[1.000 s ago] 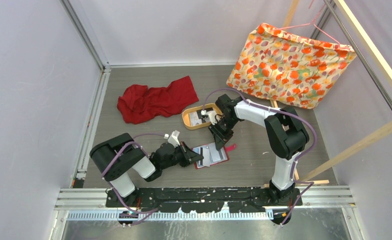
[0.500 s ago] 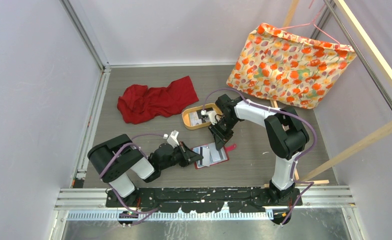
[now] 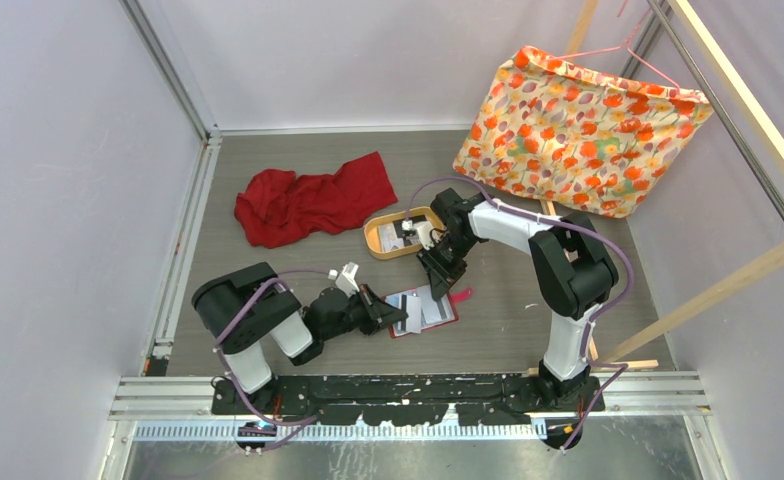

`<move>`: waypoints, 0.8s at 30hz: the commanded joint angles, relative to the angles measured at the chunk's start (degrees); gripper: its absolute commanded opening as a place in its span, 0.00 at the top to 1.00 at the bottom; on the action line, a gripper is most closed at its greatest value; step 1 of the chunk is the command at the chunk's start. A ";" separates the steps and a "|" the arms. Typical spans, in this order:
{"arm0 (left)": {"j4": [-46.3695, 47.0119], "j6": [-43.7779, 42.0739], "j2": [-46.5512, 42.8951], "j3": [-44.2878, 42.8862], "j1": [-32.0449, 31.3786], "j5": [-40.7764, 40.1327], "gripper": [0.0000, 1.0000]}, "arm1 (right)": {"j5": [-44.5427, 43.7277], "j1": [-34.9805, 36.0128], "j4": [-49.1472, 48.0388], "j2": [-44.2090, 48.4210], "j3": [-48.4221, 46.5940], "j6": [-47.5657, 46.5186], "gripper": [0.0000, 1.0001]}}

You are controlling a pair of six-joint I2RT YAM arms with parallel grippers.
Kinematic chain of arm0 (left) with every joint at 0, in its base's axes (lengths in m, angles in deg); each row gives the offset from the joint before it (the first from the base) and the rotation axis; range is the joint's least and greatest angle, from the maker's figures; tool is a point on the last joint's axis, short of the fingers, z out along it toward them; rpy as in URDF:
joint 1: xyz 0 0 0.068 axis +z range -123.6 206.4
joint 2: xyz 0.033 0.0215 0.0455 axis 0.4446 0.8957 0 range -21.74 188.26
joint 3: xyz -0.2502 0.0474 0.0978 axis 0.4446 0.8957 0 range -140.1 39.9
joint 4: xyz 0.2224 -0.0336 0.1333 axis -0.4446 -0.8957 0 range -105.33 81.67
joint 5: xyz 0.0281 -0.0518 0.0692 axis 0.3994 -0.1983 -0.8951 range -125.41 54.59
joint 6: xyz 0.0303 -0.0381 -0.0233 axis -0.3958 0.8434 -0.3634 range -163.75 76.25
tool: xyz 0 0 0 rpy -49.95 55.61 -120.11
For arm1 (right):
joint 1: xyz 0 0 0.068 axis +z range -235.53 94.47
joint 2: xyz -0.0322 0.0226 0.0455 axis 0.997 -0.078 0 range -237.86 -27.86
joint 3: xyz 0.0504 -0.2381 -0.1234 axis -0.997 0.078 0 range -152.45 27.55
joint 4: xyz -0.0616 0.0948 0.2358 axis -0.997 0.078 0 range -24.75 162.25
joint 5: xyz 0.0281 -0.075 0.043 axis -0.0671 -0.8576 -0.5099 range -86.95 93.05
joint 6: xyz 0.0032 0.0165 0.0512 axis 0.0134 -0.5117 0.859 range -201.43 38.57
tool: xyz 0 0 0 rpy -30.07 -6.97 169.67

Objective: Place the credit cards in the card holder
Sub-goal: Insert the credit card into the card holder.

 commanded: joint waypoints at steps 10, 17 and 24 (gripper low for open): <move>7.35 1.76 6.39 -2.98 -0.30 1.38 1.00 | -3.74 0.70 -0.60 -1.66 -0.80 -1.53 0.76; 12.68 2.96 11.91 -2.27 -0.30 -1.61 1.00 | -3.43 0.74 -0.64 -1.85 -0.72 -1.50 0.76; 12.68 1.73 12.20 -1.66 -0.36 -4.61 1.00 | -3.54 0.74 -0.70 -1.38 -0.57 -1.44 0.76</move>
